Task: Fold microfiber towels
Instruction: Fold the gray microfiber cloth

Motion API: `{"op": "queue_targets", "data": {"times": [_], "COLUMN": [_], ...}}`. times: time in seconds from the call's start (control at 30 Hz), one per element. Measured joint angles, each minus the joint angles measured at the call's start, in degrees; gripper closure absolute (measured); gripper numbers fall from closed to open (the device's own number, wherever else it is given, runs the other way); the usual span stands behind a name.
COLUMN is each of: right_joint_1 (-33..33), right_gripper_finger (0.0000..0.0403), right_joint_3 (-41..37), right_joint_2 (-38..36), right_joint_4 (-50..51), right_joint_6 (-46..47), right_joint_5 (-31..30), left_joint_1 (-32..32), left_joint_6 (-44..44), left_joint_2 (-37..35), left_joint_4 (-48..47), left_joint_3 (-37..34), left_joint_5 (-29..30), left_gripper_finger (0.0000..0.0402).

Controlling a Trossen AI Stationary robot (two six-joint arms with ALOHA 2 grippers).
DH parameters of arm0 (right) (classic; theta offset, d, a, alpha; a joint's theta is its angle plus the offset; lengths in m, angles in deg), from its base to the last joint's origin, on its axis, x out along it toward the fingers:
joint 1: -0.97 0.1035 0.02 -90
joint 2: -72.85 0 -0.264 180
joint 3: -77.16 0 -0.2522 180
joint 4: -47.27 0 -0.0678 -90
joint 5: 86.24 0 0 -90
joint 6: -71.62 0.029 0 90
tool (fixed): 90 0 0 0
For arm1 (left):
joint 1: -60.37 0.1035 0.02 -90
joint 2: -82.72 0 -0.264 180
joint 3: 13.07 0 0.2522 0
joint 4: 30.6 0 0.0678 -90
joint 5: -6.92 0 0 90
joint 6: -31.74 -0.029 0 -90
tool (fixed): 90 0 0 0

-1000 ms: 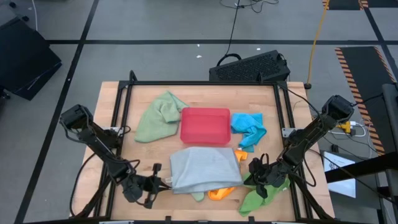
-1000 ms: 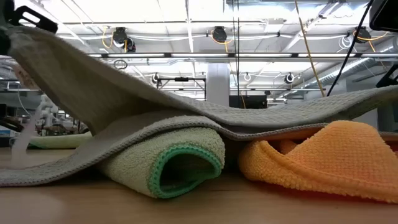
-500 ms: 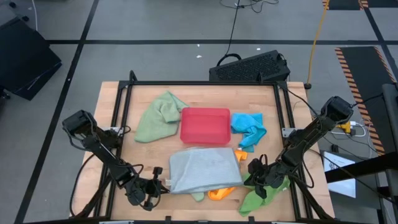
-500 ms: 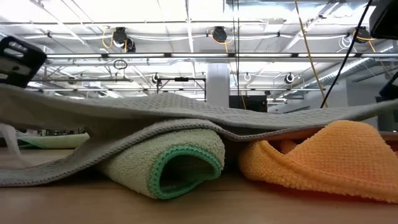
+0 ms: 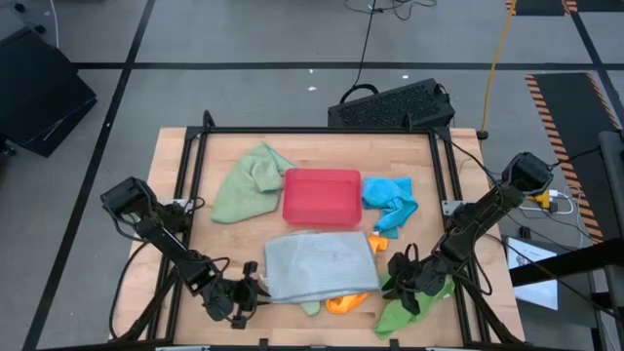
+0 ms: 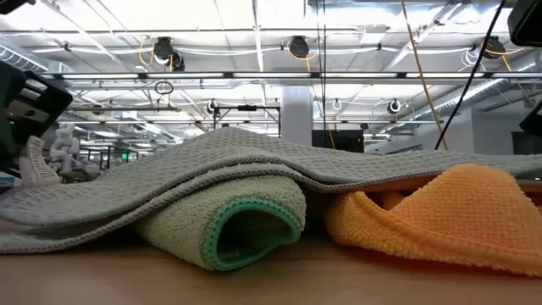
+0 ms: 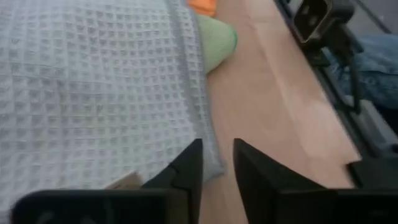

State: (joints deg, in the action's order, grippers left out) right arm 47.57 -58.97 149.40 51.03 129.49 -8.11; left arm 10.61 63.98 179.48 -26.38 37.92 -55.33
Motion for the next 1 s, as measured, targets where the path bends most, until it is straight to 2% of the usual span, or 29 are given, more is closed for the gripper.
{"op": "queue_targets", "data": {"times": [0.13,0.27,0.33,0.47,0.53,0.6,0.7,0.83,1.0], "right_joint_1": [0.2,0.2,-0.3,-1.2,-1.6,-2.4,-3.7,-5.0,-5.8], "right_gripper_finger": [0.0266,0.0265,0.0267,0.0272,0.0272,0.0272,0.0273,0.0273,0.0273], "right_joint_3": [0.0,0.0,0.0,0.0,0.0,0.0,0.0,0.0,0.0], "right_joint_2": [0.0,0.0,0.0,0.0,0.0,0.0,0.1,2.7,9.7], "right_joint_4": [-0.1,-0.1,-0.2,-1.1,-1.9,-2.7,-3.8,-11.0,-21.6], "right_joint_6": [0.1,-1.6,-4.0,-8.9,-12.2,-15.1,-17.3,-21.6,-25.3], "right_joint_5": [1.7,2.5,0.7,-5.1,-8.7,-13.2,-16.8,-16.6,-14.8], "left_joint_1": [0.0,0.0,0.0,1.1,2.7,5.0,7.9,9.7,9.5], "left_joint_6": [-0.2,-1.3,-3.4,-9.3,-10.8,-10.6,-8.5,-6.2,-5.2], "left_joint_2": [-1.2,-4.7,-6.7,-8.6,-8.5,-7.8,-5.7,-1.3,5.7], "left_joint_4": [0.1,-0.9,-1.7,-2.2,-1.6,-1.2,-1.5,2.0,8.9], "left_joint_3": [0.0,0.0,0.0,0.0,0.0,0.0,0.0,0.0,0.0], "left_joint_5": [-2.9,-3.6,-1.4,8.1,10.6,9.4,5.7,1.1,-2.4], "left_gripper_finger": [0.0272,0.0258,0.0257,0.0257,0.0256,0.0256,0.0256,0.0256,0.0256]}}
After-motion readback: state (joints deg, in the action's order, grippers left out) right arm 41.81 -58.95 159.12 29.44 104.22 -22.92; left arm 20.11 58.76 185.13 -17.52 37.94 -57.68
